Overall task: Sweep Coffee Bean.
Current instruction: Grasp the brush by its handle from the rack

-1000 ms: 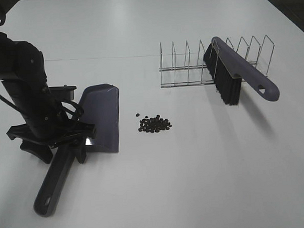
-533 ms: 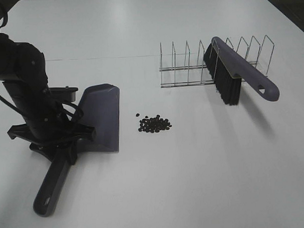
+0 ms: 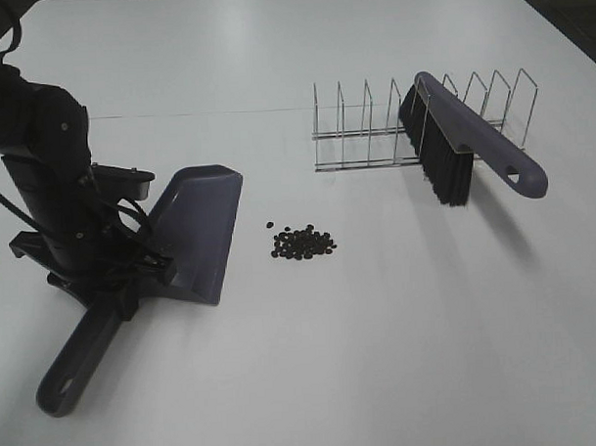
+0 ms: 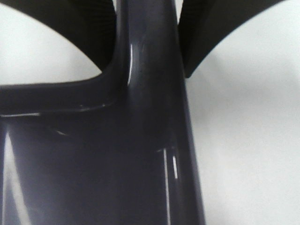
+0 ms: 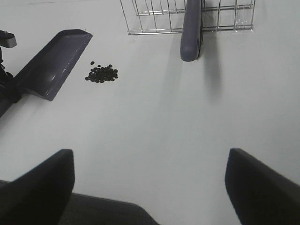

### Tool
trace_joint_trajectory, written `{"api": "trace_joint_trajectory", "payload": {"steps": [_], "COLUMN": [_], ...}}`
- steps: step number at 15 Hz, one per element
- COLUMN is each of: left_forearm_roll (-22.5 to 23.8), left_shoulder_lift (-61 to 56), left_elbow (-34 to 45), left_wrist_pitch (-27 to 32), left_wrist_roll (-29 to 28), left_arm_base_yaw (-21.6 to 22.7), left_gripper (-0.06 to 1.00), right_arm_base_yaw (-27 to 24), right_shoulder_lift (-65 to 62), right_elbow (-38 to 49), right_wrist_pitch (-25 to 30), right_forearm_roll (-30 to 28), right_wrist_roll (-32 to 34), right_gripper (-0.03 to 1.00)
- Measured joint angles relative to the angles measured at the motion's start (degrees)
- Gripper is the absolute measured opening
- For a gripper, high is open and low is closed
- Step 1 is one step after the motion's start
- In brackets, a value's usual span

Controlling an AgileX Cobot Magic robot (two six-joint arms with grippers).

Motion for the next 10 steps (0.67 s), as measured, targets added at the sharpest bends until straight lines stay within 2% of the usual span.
{"api": "trace_joint_trajectory", "payload": {"steps": [10], "left_forearm_roll": [0.2], "left_shoulder_lift": [0.0], "left_elbow": [0.0], "left_wrist_pitch": [-0.1], "left_wrist_roll": [0.4], "left_arm_base_yaw": [0.0], "left_gripper": [0.32], "right_arm_base_yaw": [0.0], "right_shoulder_lift": [45.1], "right_elbow": [-24.6], "right_wrist_pitch": [7.5], "right_forearm_roll": [0.0], "right_wrist_roll": [-0.2], "right_gripper": [0.78]}}
